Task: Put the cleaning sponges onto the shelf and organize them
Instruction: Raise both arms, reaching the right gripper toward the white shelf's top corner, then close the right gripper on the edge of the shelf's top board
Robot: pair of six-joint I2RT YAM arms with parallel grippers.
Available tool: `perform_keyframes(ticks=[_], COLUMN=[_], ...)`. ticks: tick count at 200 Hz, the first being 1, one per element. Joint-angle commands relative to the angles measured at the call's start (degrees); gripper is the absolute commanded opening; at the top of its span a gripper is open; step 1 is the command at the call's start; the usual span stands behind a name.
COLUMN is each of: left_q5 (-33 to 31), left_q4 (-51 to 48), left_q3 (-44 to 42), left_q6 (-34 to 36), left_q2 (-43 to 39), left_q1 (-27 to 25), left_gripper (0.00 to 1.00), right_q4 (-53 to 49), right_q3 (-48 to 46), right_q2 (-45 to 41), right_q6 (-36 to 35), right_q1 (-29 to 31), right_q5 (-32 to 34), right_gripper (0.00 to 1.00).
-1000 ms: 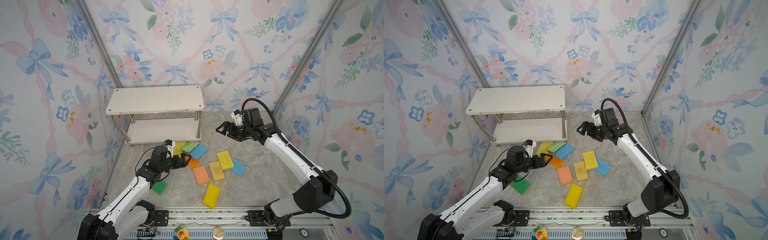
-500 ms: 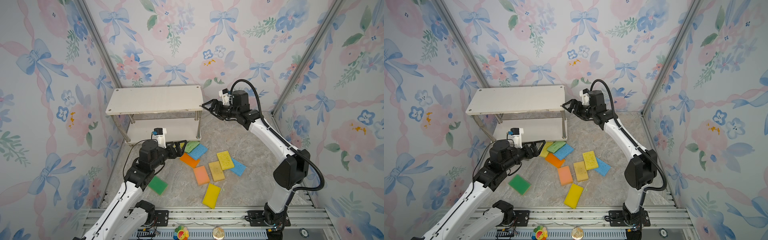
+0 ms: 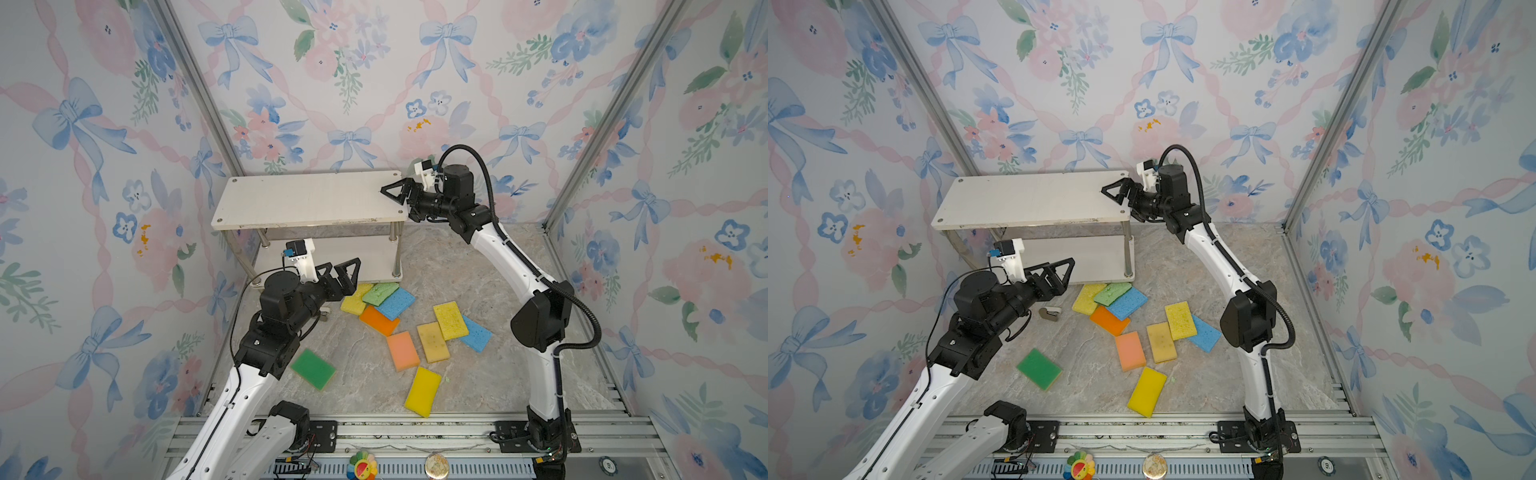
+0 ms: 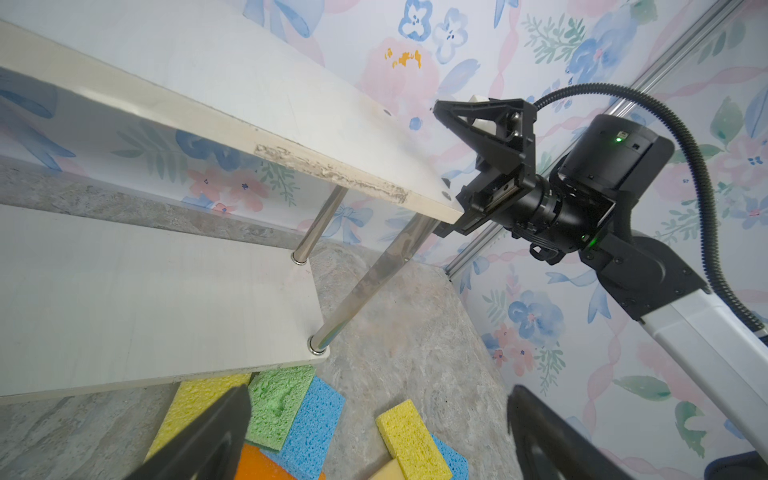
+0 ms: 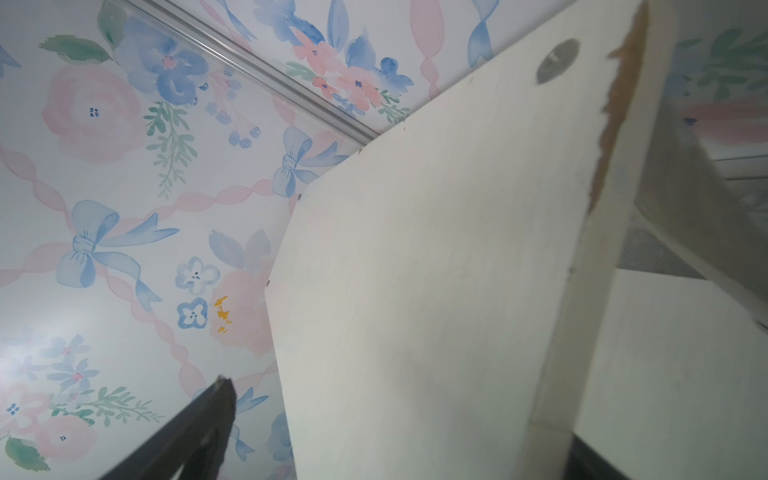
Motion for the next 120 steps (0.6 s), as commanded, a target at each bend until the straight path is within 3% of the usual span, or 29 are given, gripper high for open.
perform_keyframes(ticks=[1, 120], left_q5=[-0.6, -1.8], left_q4=[-0.7, -1.5], left_q3=[0.7, -0.1], left_q6=[0.8, 0.6], left_q2=[-0.1, -0.5], left_q1=[0.7, 1.9], left_gripper=[0.98, 0.98], right_q4=[4.2, 10.3], right_q3=[3.4, -0.7], right_q2=[1.8, -3.2], right_q6=[4.4, 9.1], right_q1=[0.4, -3.2], right_q5=[-2.5, -2.2], right_gripper=[0.93, 0.52])
